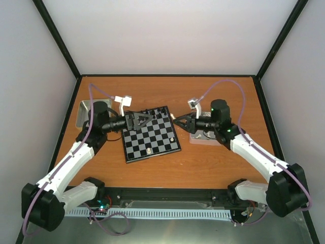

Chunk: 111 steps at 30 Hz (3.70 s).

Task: Set up the chess pieces on the board
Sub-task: Place the chess piece on the chessboard.

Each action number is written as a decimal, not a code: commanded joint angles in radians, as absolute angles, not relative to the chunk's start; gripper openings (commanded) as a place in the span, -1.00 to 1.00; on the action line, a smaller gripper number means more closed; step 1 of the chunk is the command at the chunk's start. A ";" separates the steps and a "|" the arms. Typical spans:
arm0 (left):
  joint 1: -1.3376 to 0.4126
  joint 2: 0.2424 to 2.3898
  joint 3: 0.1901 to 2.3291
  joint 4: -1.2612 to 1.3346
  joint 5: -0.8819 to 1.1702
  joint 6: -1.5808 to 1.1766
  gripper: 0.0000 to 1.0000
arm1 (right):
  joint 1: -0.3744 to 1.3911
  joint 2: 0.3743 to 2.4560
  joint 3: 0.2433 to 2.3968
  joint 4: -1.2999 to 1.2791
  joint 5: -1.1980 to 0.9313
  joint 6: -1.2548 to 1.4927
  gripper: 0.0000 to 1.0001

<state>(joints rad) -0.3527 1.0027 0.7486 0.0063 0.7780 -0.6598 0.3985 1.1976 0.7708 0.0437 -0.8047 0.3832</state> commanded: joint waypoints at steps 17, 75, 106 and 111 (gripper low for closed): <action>-0.365 1.055 0.739 0.130 1.073 -0.805 0.23 | 0.663 1.370 0.946 0.150 -0.975 0.348 -0.63; -0.676 0.916 0.630 -0.461 -0.209 -0.614 -0.99 | 0.640 1.297 0.804 0.008 -0.447 0.430 0.26; -0.851 1.056 0.366 0.001 -0.232 -0.539 -0.99 | 0.607 1.334 0.785 0.024 -0.459 0.442 0.26; -0.851 1.084 0.359 -0.008 -0.251 -0.543 -0.99 | 0.602 1.335 0.784 0.026 -0.460 0.443 0.26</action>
<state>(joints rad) -0.8375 1.0714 0.3538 -0.0418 -0.2409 -0.5617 0.6113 1.3289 0.7925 -0.0032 -0.4595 0.4355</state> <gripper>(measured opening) 0.055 0.630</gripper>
